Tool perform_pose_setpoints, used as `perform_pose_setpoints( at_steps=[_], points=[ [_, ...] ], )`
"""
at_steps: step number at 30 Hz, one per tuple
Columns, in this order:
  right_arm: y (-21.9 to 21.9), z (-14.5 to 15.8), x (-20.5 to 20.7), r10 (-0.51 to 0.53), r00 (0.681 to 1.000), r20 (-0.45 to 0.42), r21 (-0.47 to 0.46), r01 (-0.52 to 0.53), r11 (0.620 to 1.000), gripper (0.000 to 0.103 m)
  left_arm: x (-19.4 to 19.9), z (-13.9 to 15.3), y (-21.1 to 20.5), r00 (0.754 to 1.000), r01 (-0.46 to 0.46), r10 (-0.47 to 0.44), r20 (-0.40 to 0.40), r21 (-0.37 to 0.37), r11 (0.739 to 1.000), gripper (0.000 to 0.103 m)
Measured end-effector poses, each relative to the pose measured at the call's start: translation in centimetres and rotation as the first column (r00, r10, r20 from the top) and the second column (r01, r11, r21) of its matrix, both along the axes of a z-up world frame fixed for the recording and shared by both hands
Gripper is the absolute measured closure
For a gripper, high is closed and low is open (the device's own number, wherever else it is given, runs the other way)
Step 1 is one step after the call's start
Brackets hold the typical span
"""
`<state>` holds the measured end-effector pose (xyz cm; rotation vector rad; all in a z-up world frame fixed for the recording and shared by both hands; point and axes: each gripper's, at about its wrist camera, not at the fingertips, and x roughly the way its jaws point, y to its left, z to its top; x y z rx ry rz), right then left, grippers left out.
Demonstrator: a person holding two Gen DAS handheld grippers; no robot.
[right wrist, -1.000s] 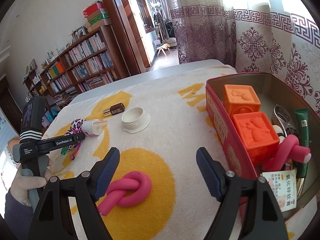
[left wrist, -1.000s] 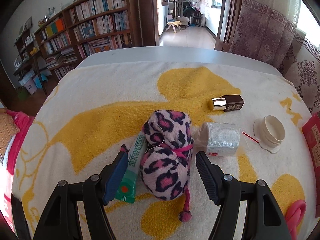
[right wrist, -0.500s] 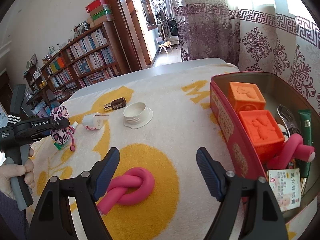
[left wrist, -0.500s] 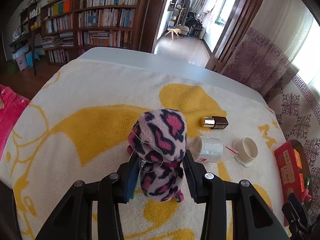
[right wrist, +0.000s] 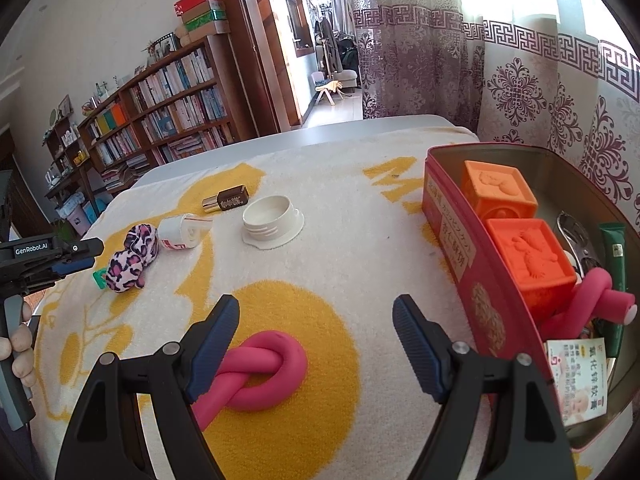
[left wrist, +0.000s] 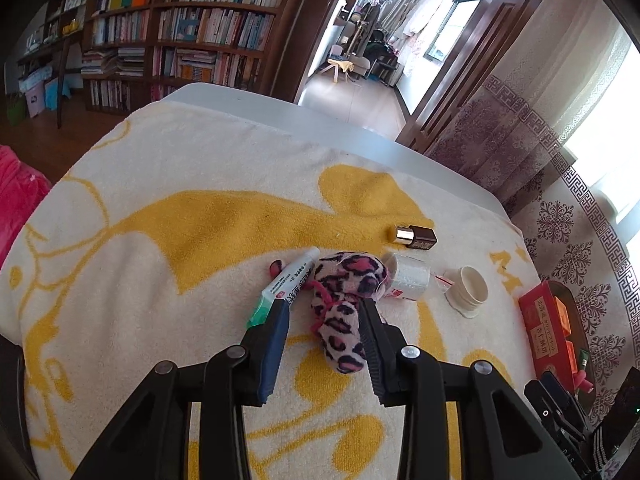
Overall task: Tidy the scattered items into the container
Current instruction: 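Reach and grasp the white ointment tube with the right gripper while the left holds the plush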
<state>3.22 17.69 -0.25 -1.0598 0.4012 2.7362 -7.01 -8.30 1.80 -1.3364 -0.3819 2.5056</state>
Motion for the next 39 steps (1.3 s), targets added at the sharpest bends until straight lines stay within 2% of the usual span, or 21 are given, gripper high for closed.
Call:
perform_pose_setpoints(
  at_steps=[1, 10, 18, 21, 22, 25, 32, 36, 39],
  points=[
    [0.1, 0.0, 0.0, -0.005, 1.0, -0.001, -0.004, 0.005, 1.0, 0.021, 0.0, -0.2, 0.2, 1.0, 0.002, -0.002, 0.003, -0.001, 1.0, 0.053],
    [0.2, 0.1, 0.1, -0.004, 1.0, 0.001, -0.008, 0.004, 1.0, 0.021, -1.3, -2.5, 4.3, 0.994, 0.104, -0.099, 0.047, -0.106, 0.989, 0.053],
    [-0.4, 0.3, 0.2, 0.018, 1.0, -0.005, -0.005, -0.018, 1.0, 0.021, -3.3, -3.8, 6.2, 0.996, 0.083, -0.076, 0.042, -0.178, 0.981, 0.053],
    [-0.6, 0.3, 0.2, 0.024, 1.0, -0.004, 0.002, -0.024, 1.0, 0.021, -3.0, -3.7, 6.0, 0.996, 0.08, -0.074, 0.041, -0.168, 0.982, 0.055],
    [-0.6, 0.3, 0.2, 0.025, 1.0, -0.004, 0.004, -0.025, 1.0, 0.021, -2.9, -3.6, 5.7, 0.996, 0.078, -0.071, 0.046, -0.159, 0.984, 0.06],
    [-0.7, 0.3, 0.2, 0.025, 1.0, -0.006, 0.009, -0.025, 1.0, 0.021, -2.1, -2.6, 4.6, 0.997, 0.065, -0.06, 0.055, -0.083, 0.994, 0.063],
    [-0.5, 0.2, 0.1, 0.018, 1.0, -0.008, 0.002, -0.018, 1.0, 0.021, 1.3, 3.0, 1.1, 0.996, 0.027, -0.024, -0.088, 0.029, 0.999, 0.063],
    [-0.5, 0.4, 0.3, 0.021, 0.999, -0.024, 0.003, -0.021, 1.0, 0.021, 1.8, 4.8, -1.7, 0.986, -0.06, 0.064, -0.154, 0.027, 0.998, 0.063],
    [-0.6, 0.6, 0.1, 0.02, 1.0, -0.015, -0.002, -0.02, 1.0, 0.021, 1.8, 4.5, -3.8, 0.982, -0.105, 0.106, -0.153, 0.017, 0.994, 0.063]
  ],
)
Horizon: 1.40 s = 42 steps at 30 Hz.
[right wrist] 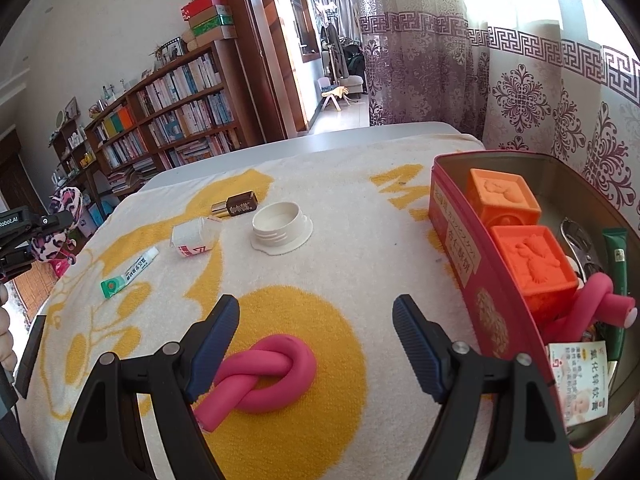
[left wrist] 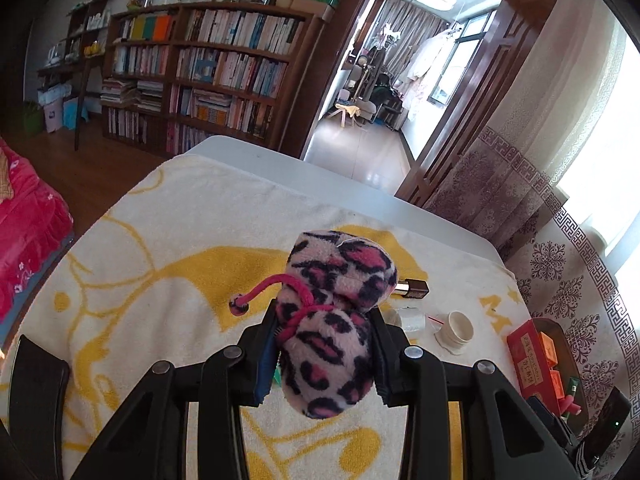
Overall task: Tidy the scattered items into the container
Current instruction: 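Reach and grasp the white ointment tube with the right gripper while the left holds the plush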
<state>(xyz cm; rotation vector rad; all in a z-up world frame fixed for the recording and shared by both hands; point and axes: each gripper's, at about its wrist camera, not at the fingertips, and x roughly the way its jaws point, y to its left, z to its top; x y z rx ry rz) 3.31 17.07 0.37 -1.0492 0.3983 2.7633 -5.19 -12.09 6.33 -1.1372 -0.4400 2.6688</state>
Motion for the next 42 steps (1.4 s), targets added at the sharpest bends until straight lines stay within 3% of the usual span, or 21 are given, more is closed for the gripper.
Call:
perform_pose_setpoints(
  at_steps=[5, 10, 15, 18, 24, 32, 38, 40, 42],
  points=[
    [-2.6, 2.1, -1.2, 0.109, 0.993, 0.034, -0.056, -0.107, 0.993, 0.021, 0.3, -1.9, -2.6, 0.998, -0.041, 0.041, 0.037, -0.013, 0.999, 0.063],
    [-7.2, 3.0, -5.5, 0.282, 0.955, 0.092, -0.197, -0.26, 0.945, 0.022, 0.6, -2.8, -3.7, 0.998, -0.039, 0.038, 0.055, 0.019, 0.999, 0.063],
    [-11.8, 1.5, -11.0, 0.372, 0.913, 0.165, -0.315, -0.309, 0.897, 0.041, 1.1, -3.5, -4.3, 0.996, -0.061, 0.059, 0.061, 0.027, 0.998, 0.063],
    [-13.7, 0.0, -14.1, 0.373, 0.901, 0.221, -0.351, -0.283, 0.893, 0.046, 1.1, -4.2, -5.0, 0.994, -0.071, 0.066, 0.089, 0.059, 0.996, 0.063],
    [-15.4, -2.0, -18.3, 0.329, 0.898, 0.293, -0.329, -0.228, 0.916, 0.048, 1.3, -4.5, -6.1, 0.991, -0.096, 0.085, 0.103, 0.107, 0.99, 0.063],
    [-17.2, -3.3, -20.6, 0.32, 0.884, 0.34, -0.252, -0.242, 0.937, 0.049, 1.3, -4.9, -6.4, 0.989, -0.102, 0.084, 0.124, 0.148, 0.984, 0.063],
    [-18.5, -3.3, -19.9, 0.334, 0.878, 0.343, -0.082, -0.326, 0.942, 0.065, 1.2, -5.2, -6.9, 0.985, -0.127, 0.106, 0.137, 0.155, 0.98, 0.063],
    [-18.0, -3.3, -19.6, 0.343, 0.878, 0.335, -0.093, -0.331, 0.939, 0.081, 1.1, -5.5, -6.7, 0.984, -0.119, 0.096, 0.149, 0.158, 0.98, 0.063],
    [-17.1, -3.3, -19.2, 0.35, 0.878, 0.326, -0.132, -0.325, 0.937, 0.089, 1.0, -5.7, -6.4, 0.984, -0.111, 0.086, 0.157, 0.157, 0.981, 0.063]
  ],
)
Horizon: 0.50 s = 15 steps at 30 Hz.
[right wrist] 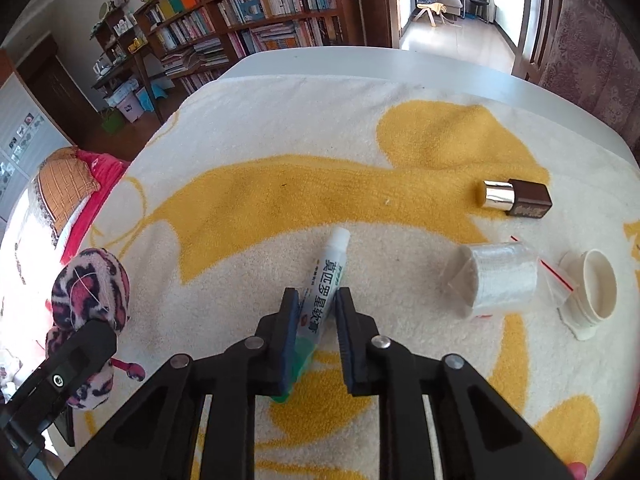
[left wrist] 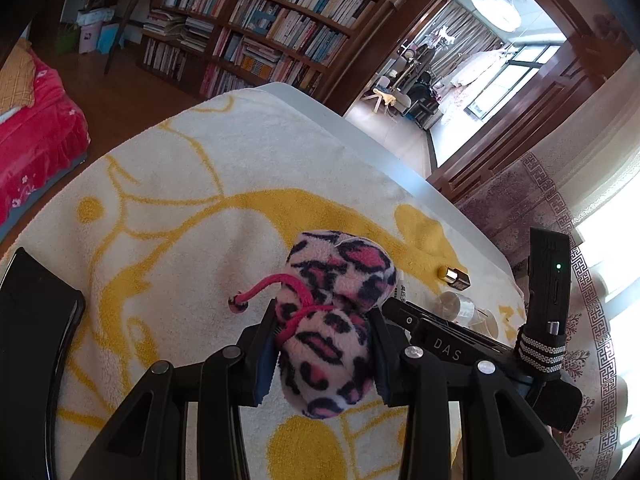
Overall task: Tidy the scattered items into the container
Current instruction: 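Reach and grasp the white ointment tube with the right gripper while the left holds the plush, then carry the white tube with the right gripper while the left carries the plush over the tin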
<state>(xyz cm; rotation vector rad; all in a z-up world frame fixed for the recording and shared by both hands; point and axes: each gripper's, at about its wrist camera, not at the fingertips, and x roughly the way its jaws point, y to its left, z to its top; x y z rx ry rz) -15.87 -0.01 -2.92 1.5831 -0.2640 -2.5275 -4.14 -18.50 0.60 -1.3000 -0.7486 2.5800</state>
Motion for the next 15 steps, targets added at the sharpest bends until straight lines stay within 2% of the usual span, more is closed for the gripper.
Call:
perform_pose_setpoints(
  at_steps=[1, 7, 15],
  points=[
    [0.6, 0.0, 0.3, -0.004, 1.0, 0.005, -0.028, 0.005, 1.0, 0.093, 0.0, -0.1, 0.1, 1.0, 0.003, -0.003, 0.002, -0.003, 1.0, 0.063],
    [3.7, 0.7, 3.2, -0.036, 0.999, -0.007, -0.185, 0.034, 0.982, 0.093, 0.0, 0.0, 1.0, 1.0, 0.024, -0.024, -0.005, -0.021, 0.999, 0.063],
    [6.1, 3.1, 7.6, -0.078, 0.994, -0.083, -0.251, 0.055, 0.967, 0.093, 0.0, -0.1, 2.8, 0.997, 0.078, -0.079, -0.004, -0.062, 0.995, 0.063]
  ],
)
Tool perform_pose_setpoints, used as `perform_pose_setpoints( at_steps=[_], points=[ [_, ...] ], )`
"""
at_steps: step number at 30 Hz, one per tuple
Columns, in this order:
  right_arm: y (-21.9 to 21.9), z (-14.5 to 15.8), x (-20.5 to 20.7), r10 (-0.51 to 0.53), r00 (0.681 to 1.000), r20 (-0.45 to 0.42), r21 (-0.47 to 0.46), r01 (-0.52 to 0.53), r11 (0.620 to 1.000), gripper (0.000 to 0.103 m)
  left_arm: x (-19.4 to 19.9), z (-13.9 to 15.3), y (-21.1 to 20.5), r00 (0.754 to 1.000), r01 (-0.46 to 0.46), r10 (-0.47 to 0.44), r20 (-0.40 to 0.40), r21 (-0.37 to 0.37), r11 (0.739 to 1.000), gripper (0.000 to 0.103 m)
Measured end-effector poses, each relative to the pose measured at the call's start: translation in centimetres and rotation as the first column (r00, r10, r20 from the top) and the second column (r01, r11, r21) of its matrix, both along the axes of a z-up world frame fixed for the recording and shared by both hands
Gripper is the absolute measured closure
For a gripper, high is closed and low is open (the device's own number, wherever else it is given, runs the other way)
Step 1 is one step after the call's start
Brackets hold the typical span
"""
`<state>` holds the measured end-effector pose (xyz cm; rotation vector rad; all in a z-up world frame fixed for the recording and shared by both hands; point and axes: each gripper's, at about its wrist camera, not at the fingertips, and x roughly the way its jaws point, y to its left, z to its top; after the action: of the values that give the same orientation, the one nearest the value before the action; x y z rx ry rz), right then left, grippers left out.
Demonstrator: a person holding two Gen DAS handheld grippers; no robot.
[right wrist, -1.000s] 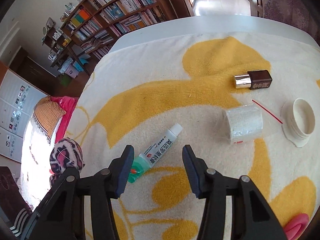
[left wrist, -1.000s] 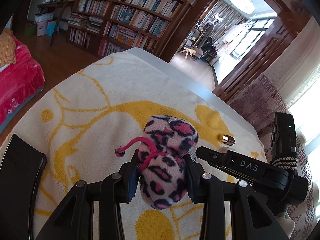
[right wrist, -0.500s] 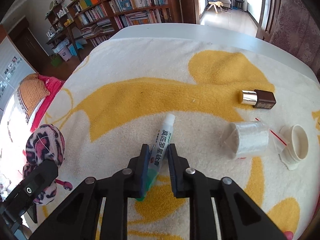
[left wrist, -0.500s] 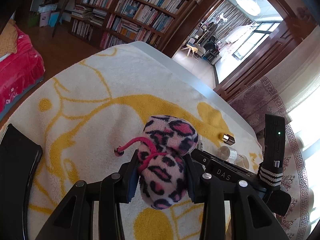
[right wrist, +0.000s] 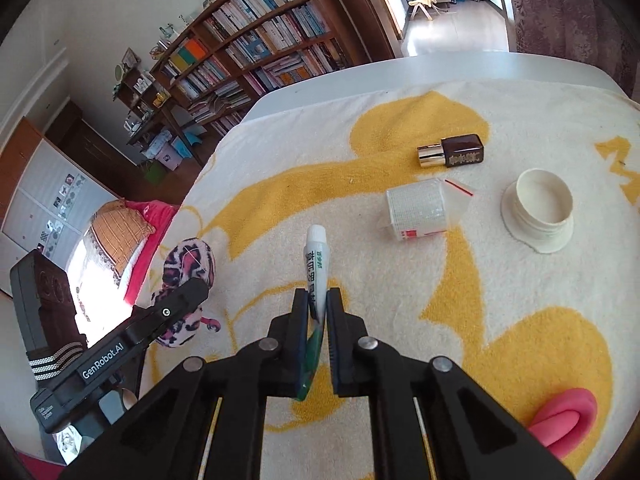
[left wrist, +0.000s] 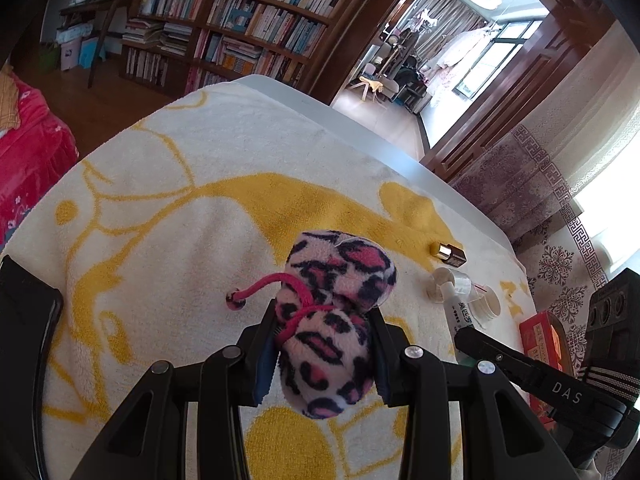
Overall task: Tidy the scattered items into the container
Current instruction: 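Carry the white tube with the right gripper while the left carries the plush over the tin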
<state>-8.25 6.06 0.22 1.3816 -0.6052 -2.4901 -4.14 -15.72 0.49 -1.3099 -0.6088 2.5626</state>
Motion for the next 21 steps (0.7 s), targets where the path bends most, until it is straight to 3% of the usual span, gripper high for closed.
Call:
perform_pose_setpoints(
  at_steps=[11, 21],
  points=[
    [8.0, 1.8, 7.8, -0.191, 0.978, -0.087, 0.042, 0.195, 0.98, 0.093, 0.8, 0.0, 4.8, 0.992, 0.128, -0.128, 0.016, -0.077, 0.989, 0.062],
    [18.6, 4.8, 16.2, -0.431, 0.88, -0.199, 0.082, 0.453, 0.888, 0.093, 2.4, 1.7, 12.6, 0.959, 0.284, -0.285, 0.005, -0.104, 0.953, 0.062]
  ],
)
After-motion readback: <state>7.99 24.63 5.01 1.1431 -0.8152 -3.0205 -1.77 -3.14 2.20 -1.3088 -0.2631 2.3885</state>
